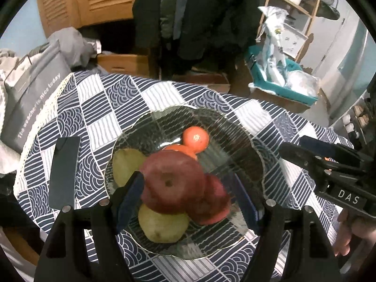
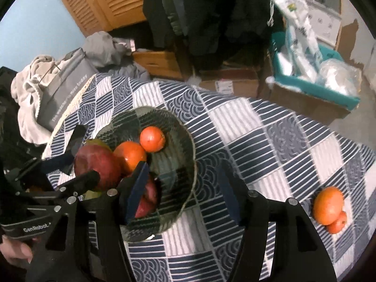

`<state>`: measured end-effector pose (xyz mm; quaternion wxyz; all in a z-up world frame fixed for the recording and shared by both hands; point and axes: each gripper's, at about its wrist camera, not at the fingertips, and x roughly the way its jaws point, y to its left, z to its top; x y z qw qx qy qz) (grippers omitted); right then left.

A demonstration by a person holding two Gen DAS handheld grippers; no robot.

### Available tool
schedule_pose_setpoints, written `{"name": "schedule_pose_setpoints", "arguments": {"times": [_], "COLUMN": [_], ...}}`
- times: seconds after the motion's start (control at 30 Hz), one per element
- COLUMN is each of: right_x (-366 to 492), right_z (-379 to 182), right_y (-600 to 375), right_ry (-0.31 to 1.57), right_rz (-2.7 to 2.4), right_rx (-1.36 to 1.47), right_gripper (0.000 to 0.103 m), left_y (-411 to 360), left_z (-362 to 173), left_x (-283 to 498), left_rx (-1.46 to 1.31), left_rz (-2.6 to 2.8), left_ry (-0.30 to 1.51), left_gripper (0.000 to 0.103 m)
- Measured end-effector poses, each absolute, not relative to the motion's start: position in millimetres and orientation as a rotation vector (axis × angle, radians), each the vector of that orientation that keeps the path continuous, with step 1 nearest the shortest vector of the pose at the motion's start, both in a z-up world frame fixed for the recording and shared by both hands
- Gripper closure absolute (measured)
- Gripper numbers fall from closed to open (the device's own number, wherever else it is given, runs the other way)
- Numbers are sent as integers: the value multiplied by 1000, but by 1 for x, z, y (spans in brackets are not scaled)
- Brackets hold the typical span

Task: Organize fruits
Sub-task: 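Withdraw both grippers from the bowl toward the last orange and tangerine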

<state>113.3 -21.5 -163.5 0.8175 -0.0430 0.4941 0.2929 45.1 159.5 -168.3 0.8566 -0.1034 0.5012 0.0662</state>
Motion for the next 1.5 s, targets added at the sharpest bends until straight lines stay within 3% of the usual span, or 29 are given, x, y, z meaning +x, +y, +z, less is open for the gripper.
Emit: {"name": "schedule_pose_setpoints", "arguments": {"times": [1.5], "right_x": [44], "right_z": [-55], "right_y": [-184], "right_ry": [769], "right_rz": [367], "right_rx": [-95], "right_gripper": [38], "left_y": [26], "left_z": [-79], "left_x": [37], "left_rx": [-79], "left_rz": [-103], "left_ry": [874], "left_gripper": [21]}}
